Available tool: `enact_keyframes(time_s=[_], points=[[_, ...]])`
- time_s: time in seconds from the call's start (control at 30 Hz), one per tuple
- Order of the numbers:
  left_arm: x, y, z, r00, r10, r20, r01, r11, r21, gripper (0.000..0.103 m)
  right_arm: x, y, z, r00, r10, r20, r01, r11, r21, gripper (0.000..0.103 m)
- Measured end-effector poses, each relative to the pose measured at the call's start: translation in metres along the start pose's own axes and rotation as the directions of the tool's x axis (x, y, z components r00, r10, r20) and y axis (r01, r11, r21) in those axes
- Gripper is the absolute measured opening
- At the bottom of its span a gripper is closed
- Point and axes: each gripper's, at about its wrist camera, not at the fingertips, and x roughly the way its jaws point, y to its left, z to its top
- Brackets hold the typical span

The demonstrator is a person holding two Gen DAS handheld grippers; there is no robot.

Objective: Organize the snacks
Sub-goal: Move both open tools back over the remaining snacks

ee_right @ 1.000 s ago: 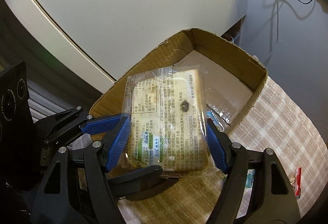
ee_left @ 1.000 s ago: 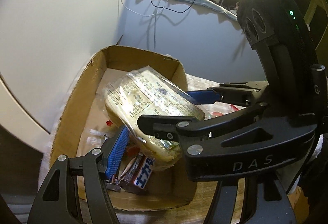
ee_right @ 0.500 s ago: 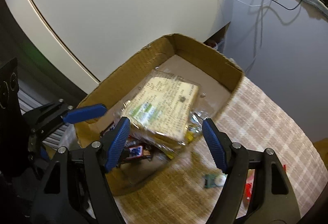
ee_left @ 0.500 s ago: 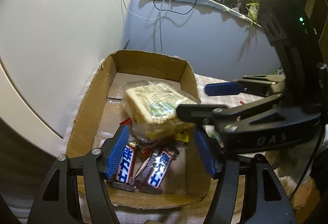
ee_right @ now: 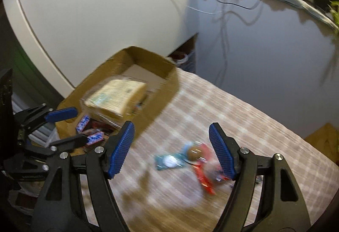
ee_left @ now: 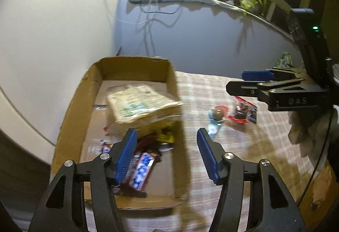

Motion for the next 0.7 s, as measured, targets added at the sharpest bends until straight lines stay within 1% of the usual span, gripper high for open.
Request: enact_keyframes(time_s=[0.03,0.07,0.1,0.13,0.23,0.3,0.37,0.5,0.57,0.63,0.7], points=[[0.001,-0.007,0.001,1.000,-0.011,-0.002,0.011,1.000,0.016,0.050,-0.002,-0.007,-0.003,1.000,-0.018,-0.001,0.018,1.000,0.007,0.080],[0.003,-0.013,0.000,1.000,-0.016,-0.006,0.017,1.000,0.025,0.048,-0.004,-0.016,-0.008,0.999,-0.037,-0.006,0.037,0.999,0.015,0.081],[0.005,-0.017,0.001,1.000,-0.024,-0.009,0.025,0.999,0.031,0.045,-0.005,-0.022,-0.011,0.999,-0.043,-0.010,0.043,0.999,0.019,0.082],[0.007,-0.022,0.001,0.999,-0.035,-0.015,0.036,0.999,0.039,0.039,-0.007,-0.029,-0.015,0.999,-0.046,-0.017,0.046,0.999,0.023,0.082],[0.016,-0.041,0.000,0.997,-0.060,-0.039,0.063,0.995,0.077,0.030,-0.010,-0.047,-0.027,0.998,-0.053,-0.037,0.054,0.998,0.019,0.082],[0.024,-0.053,-0.001,0.995,-0.078,-0.060,0.084,0.992,0.096,0.027,-0.010,-0.056,-0.034,0.997,-0.065,-0.049,0.065,0.998,0.011,0.082],[0.033,-0.063,-0.001,0.992,-0.097,-0.085,0.106,0.989,0.103,0.026,-0.009,-0.066,-0.041,0.995,-0.076,-0.064,0.077,0.997,0.002,0.082],[0.049,-0.072,0.000,0.987,-0.107,-0.121,0.120,0.988,0.101,0.026,-0.002,-0.082,-0.050,0.994,-0.056,-0.094,0.055,0.998,-0.009,0.081],[0.058,-0.077,0.000,0.983,-0.111,-0.146,0.127,0.987,0.103,0.025,0.001,-0.084,-0.054,0.993,-0.051,-0.106,0.047,0.998,-0.041,0.078],[0.066,-0.079,-0.001,0.981,-0.103,-0.162,0.121,0.987,0.105,0.026,0.003,-0.083,-0.058,0.992,-0.041,-0.118,0.032,0.997,-0.076,0.072],[0.074,-0.082,-0.002,0.979,-0.098,-0.177,0.118,0.987,0.106,0.026,0.005,-0.082,-0.062,0.992,-0.023,-0.126,0.011,0.995,-0.096,0.068]])
